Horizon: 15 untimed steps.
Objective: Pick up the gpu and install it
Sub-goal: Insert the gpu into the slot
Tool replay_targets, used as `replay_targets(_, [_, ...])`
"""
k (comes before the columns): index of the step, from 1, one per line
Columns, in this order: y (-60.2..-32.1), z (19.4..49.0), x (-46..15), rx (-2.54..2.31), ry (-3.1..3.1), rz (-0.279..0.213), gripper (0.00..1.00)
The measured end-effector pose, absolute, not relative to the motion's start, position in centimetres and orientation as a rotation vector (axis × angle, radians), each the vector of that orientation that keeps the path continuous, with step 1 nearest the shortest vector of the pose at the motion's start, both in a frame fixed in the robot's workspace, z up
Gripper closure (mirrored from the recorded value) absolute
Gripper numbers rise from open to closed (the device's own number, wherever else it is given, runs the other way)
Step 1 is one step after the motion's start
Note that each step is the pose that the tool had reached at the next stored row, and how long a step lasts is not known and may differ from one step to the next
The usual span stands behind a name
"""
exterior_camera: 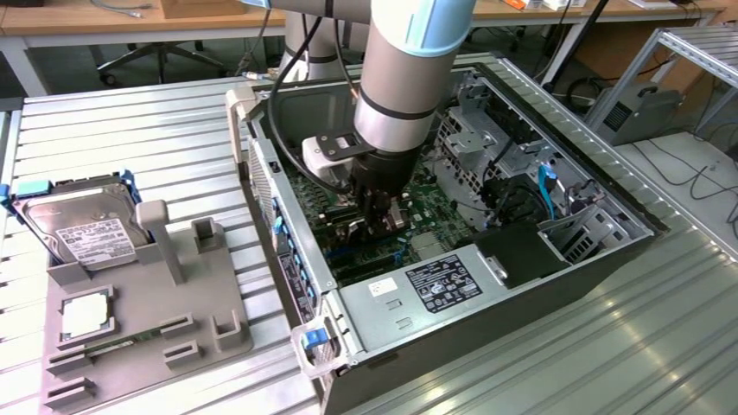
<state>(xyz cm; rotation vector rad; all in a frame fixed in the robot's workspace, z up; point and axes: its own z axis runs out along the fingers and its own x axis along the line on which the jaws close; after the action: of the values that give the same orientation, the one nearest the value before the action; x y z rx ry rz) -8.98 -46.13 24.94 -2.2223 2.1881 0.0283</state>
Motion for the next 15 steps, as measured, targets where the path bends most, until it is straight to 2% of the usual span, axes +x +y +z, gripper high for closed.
replay_targets(15, [-46.13,24.81,-9.01,-2.222,2.188,0.028,0.73])
